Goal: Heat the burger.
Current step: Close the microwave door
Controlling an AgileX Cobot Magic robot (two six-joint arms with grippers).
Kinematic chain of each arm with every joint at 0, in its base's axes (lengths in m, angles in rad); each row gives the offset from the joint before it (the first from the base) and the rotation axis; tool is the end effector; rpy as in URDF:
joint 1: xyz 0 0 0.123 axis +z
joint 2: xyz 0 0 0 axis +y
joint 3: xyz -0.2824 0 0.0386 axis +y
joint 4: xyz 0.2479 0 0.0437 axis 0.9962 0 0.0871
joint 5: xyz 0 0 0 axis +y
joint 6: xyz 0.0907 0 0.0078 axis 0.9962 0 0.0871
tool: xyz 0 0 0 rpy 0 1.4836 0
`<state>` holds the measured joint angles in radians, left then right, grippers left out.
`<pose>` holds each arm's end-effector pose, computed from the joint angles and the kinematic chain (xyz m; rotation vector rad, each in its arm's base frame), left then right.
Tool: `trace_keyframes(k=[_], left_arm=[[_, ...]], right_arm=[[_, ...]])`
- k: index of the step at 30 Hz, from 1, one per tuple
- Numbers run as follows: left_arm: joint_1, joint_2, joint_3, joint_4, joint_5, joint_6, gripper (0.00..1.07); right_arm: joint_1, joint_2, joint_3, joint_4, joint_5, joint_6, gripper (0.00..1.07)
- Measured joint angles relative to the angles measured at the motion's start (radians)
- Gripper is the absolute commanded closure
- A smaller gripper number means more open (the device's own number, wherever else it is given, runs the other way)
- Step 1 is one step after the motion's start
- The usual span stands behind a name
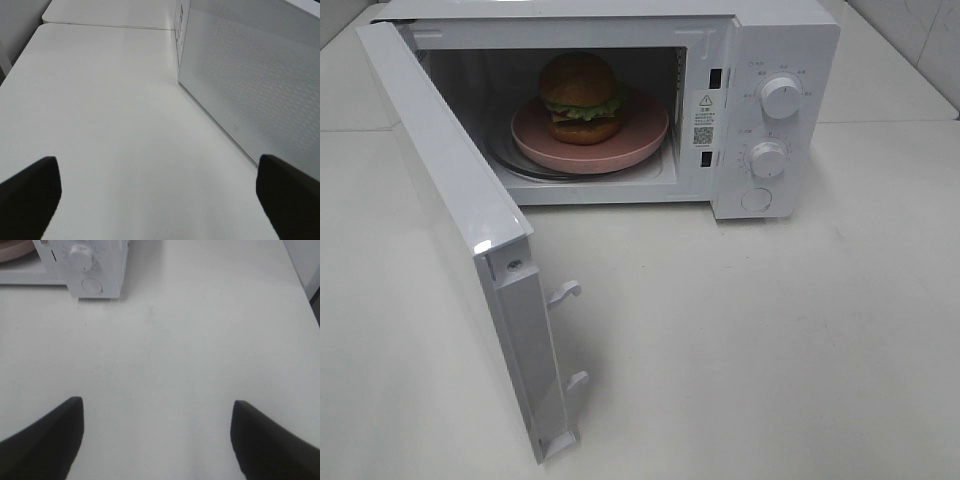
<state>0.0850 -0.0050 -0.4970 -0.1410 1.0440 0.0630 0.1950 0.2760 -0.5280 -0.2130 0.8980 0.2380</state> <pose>-0.0041 -0.0115 0.2783 -0.0170 2.0184 -0.0743 0.0466 -0.0061 0.2944 0.0026 2.1101 0.0028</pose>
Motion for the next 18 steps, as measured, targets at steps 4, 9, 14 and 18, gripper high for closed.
trace_keyframes(k=[4, 9, 14, 18], left_arm=[[0.000, 0.000, 0.000, 0.000, 0.000, 0.000, 0.08], [0.000, 0.000, 0.000, 0.000, 0.000, 0.000, 0.08], [0.000, 0.000, 0.000, 0.000, 0.000, 0.000, 0.08], [0.000, 0.000, 0.000, 0.000, 0.000, 0.000, 0.08]], right_arm=[[-0.018, -0.076, 0.002, 0.000, -0.002, 0.000, 0.31], [-0.024, -0.154, 0.003, 0.001, 0.001, 0.000, 0.31], [-0.024, -0.217, 0.003, 0.001, 0.051, 0.000, 0.31], [-0.038, -0.272, 0.015, 0.009, 0.092, 0.000, 0.31]])
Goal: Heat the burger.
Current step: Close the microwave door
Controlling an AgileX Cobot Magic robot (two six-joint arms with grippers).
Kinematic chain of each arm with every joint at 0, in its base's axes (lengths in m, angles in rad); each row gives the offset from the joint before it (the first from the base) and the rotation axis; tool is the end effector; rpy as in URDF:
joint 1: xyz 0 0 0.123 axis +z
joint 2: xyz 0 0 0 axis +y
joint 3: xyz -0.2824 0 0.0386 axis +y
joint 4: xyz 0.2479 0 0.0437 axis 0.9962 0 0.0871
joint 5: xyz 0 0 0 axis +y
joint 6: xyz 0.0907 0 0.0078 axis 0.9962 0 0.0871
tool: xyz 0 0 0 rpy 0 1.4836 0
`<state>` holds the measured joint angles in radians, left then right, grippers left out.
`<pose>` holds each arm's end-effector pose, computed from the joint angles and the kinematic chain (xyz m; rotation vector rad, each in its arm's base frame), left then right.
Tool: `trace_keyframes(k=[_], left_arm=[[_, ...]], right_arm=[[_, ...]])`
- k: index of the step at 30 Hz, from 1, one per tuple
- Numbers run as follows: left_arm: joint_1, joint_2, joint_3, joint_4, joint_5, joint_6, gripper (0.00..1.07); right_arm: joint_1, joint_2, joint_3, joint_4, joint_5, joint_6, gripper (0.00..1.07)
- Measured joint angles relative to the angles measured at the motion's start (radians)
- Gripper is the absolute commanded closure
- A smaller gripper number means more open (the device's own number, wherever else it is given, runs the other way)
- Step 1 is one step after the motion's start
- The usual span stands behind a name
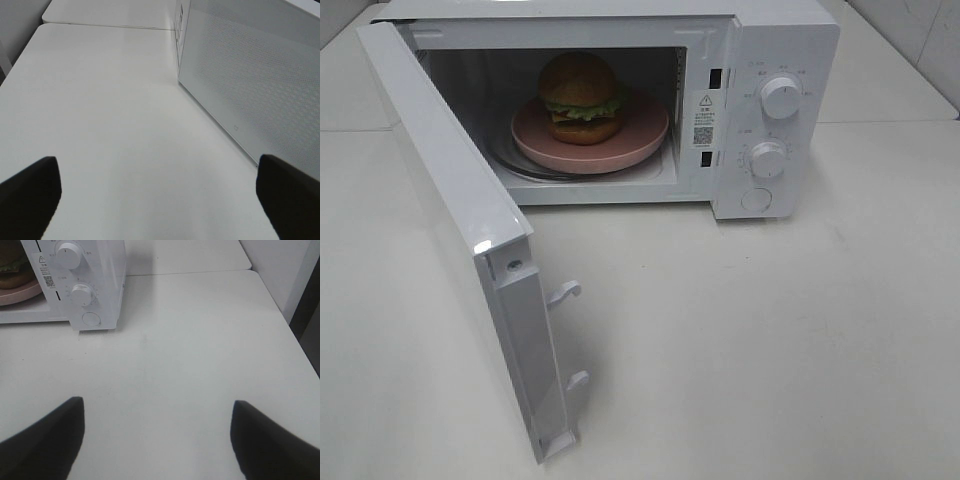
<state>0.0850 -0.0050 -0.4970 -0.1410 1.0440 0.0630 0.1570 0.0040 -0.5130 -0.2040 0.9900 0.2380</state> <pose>-0.0041 -0.0115 0.2783 -0.0170 2.0184 -0.0743 -0.0015 -0.0159 0.2880 0.0808 1.9475 0.0201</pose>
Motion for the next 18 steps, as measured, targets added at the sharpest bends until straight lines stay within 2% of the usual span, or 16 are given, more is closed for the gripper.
trace_keyframes(k=[3, 5, 18], left_arm=[[0.000, 0.000, 0.000, 0.000, 0.000, 0.000, 0.08], [0.000, 0.000, 0.000, 0.000, 0.000, 0.000, 0.08], [0.000, 0.000, 0.000, 0.000, 0.000, 0.000, 0.08]], right_arm=[[-0.009, -0.007, 0.003, 0.007, 0.009, 0.000, 0.31], [-0.053, -0.008, 0.006, 0.045, 0.015, -0.001, 0.31], [-0.056, -0.008, 0.006, 0.063, 0.015, -0.002, 0.31]])
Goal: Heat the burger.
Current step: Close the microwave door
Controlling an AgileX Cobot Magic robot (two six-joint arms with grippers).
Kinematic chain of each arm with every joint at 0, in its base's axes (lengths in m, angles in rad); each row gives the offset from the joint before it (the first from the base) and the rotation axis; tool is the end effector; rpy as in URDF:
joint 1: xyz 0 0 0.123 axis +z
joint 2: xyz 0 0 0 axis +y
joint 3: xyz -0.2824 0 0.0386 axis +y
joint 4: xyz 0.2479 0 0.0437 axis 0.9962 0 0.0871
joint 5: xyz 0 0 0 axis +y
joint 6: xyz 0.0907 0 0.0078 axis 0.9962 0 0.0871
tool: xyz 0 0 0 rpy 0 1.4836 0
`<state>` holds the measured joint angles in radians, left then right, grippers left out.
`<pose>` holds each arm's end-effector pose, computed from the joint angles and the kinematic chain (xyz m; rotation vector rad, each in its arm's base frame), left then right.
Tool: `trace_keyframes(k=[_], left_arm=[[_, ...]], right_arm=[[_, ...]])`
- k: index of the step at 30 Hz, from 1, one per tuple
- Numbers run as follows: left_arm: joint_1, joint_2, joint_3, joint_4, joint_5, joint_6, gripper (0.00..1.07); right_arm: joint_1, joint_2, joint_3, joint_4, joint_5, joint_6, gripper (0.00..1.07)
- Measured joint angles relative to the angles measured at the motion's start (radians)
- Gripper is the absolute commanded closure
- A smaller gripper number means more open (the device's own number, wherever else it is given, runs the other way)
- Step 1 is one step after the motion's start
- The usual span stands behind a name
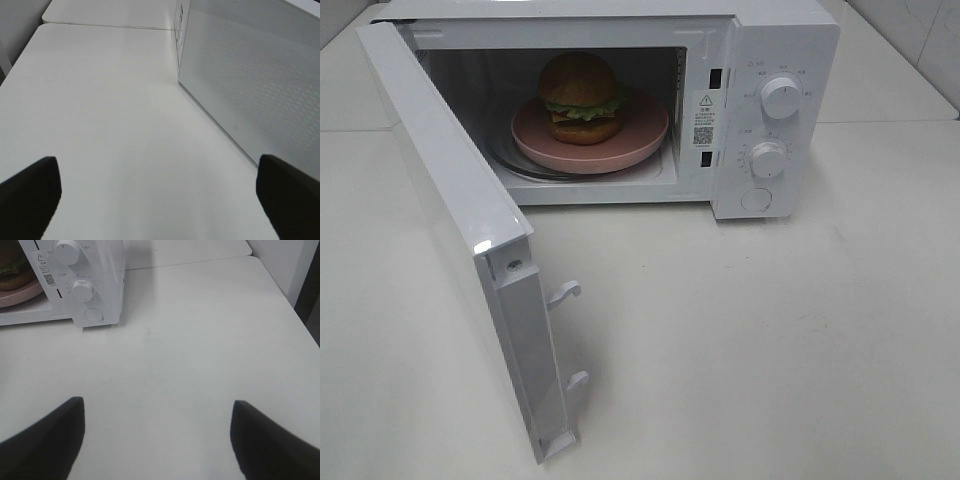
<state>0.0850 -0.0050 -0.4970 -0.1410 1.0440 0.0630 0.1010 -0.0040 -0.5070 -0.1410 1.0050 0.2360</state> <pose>-0.0041 -0.0115 0.2783 -0.0170 2.0184 -0.0743 -0.0035 -0.0112 0.2843 0.1356 1.9658 0.0533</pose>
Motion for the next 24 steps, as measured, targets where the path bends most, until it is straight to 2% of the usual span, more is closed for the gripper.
trace_keyframes(k=[24], left_arm=[[0.000, 0.000, 0.000, 0.000, 0.000, 0.000, 0.08]], right_arm=[[0.000, 0.000, 0.000, 0.000, 0.000, 0.000, 0.32]])
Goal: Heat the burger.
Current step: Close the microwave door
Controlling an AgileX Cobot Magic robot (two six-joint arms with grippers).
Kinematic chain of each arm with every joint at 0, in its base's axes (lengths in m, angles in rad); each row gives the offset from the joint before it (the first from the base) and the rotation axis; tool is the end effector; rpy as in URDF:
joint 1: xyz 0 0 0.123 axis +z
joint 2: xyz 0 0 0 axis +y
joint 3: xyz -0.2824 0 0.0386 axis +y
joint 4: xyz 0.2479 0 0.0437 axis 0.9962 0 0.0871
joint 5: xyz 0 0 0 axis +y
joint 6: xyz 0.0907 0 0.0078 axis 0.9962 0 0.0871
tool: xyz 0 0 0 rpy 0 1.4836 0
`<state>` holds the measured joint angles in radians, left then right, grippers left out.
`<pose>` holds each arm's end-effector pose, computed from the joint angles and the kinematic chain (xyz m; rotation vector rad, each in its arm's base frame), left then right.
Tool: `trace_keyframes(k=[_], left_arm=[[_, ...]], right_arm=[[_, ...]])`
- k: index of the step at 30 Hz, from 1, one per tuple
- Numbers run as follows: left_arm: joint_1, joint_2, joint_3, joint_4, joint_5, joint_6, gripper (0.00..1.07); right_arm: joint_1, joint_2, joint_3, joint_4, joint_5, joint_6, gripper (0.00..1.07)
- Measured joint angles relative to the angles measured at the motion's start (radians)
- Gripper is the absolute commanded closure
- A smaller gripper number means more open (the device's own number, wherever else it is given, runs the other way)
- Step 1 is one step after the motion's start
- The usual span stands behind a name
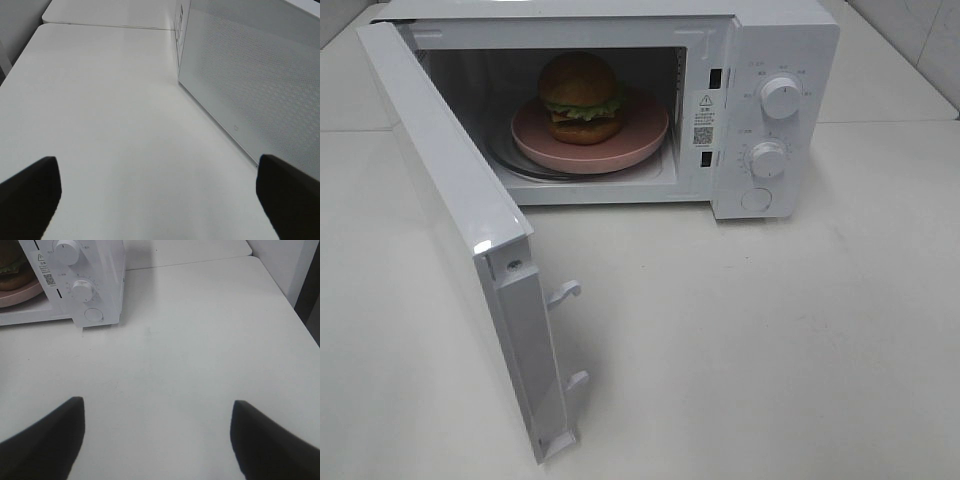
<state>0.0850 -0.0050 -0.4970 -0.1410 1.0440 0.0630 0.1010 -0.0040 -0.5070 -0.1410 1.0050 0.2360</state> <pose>-0.0041 -0.0115 0.2783 -0.0170 2.0184 -0.0743 -0.0035 -0.0112 0.2843 0.1356 1.9658 0.0533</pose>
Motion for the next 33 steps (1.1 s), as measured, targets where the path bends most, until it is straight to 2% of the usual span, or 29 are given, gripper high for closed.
trace_keyframes(k=[12, 17, 19, 20, 22, 23, 24, 25, 26, 27, 28, 29, 30, 31, 32, 33], left_arm=[[0.000, 0.000, 0.000, 0.000, 0.000, -0.001, 0.08], [0.000, 0.000, -0.003, -0.002, -0.010, -0.049, 0.09], [0.000, 0.000, -0.017, -0.004, -0.068, -0.092, 0.13], [0.000, 0.000, -0.017, -0.004, -0.068, -0.092, 0.13], [0.000, 0.000, -0.020, -0.003, -0.144, -0.114, 0.24], [0.000, 0.000, -0.020, -0.003, -0.144, -0.114, 0.24], [0.000, 0.004, -0.020, 0.001, -0.173, -0.118, 0.35], [0.000, 0.004, -0.020, 0.001, -0.173, -0.118, 0.35], [0.000, 0.022, -0.020, 0.003, -0.198, -0.121, 0.41], [0.000, 0.036, -0.020, 0.004, -0.210, -0.121, 0.53], [0.000, 0.036, -0.020, 0.004, -0.210, -0.121, 0.53], [0.000, 0.066, -0.020, 0.005, -0.232, -0.121, 0.63], [0.000, 0.066, -0.020, 0.005, -0.232, -0.121, 0.63], [0.000, 0.104, -0.020, 0.007, -0.255, -0.121, 0.74], [0.000, 0.124, -0.020, 0.007, -0.272, -0.121, 0.79], [0.000, 0.124, -0.020, 0.007, -0.272, -0.121, 0.79]], right_arm=[[0.000, 0.000, 0.000, 0.000, 0.000, 0.000, 0.32], [0.000, 0.000, 0.000, 0.000, 0.000, 0.000, 0.32], [0.000, 0.000, 0.000, 0.000, 0.000, 0.000, 0.32], [0.000, 0.000, 0.000, 0.000, 0.000, 0.000, 0.32], [0.000, 0.000, 0.000, 0.000, 0.000, 0.000, 0.32], [0.000, 0.000, 0.000, 0.000, 0.000, 0.000, 0.32], [0.000, 0.000, 0.000, 0.000, 0.000, 0.000, 0.32], [0.000, 0.000, 0.000, 0.000, 0.000, 0.000, 0.32], [0.000, 0.000, 0.000, 0.000, 0.000, 0.000, 0.32], [0.000, 0.000, 0.000, 0.000, 0.000, 0.000, 0.32], [0.000, 0.000, 0.000, 0.000, 0.000, 0.000, 0.32], [0.000, 0.000, 0.000, 0.000, 0.000, 0.000, 0.32], [0.000, 0.000, 0.000, 0.000, 0.000, 0.000, 0.32], [0.000, 0.000, 0.000, 0.000, 0.000, 0.000, 0.32], [0.000, 0.000, 0.000, 0.000, 0.000, 0.000, 0.32], [0.000, 0.000, 0.000, 0.000, 0.000, 0.000, 0.32]])
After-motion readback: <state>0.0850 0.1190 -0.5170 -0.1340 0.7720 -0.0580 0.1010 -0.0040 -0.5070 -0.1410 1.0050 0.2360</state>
